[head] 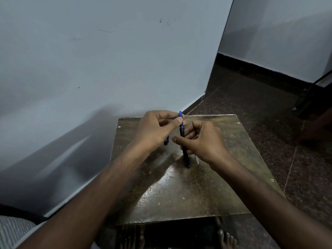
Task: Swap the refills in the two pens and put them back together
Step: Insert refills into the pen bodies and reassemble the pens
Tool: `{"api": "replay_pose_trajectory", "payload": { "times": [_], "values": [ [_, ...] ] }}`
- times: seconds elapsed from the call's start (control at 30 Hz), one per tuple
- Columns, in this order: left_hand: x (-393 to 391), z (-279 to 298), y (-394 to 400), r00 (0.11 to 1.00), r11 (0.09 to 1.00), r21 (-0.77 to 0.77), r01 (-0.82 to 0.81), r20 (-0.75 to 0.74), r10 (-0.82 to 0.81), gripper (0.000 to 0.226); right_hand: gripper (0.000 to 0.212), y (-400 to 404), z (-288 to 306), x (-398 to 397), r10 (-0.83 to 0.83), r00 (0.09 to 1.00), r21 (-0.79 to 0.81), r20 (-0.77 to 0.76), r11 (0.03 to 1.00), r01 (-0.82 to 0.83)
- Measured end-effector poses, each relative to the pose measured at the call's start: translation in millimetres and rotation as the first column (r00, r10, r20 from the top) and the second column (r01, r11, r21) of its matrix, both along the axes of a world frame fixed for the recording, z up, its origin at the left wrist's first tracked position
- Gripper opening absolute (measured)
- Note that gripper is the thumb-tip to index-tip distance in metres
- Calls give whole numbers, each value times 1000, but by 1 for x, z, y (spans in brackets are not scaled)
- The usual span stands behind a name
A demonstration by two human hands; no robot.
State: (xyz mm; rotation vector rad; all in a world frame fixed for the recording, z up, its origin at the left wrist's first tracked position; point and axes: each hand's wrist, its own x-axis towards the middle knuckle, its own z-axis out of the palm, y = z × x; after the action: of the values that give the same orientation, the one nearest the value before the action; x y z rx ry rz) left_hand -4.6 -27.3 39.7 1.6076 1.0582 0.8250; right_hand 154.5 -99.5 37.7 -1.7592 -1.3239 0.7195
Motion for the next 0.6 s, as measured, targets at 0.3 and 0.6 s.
{"api": "replay_pose_trajectory", "payload": {
  "times": [0.3,0.6],
  "values": [
    [-6,-9,17,915,946,-106,-306,242,323,27,30,-1,-7,0,74,993,-129,95,990,-61],
    [-22,-10,39,851,910,-229,-346,333,407,21,33,2,-13,12,129,963,-163,235,982,-92]
  ]
}}
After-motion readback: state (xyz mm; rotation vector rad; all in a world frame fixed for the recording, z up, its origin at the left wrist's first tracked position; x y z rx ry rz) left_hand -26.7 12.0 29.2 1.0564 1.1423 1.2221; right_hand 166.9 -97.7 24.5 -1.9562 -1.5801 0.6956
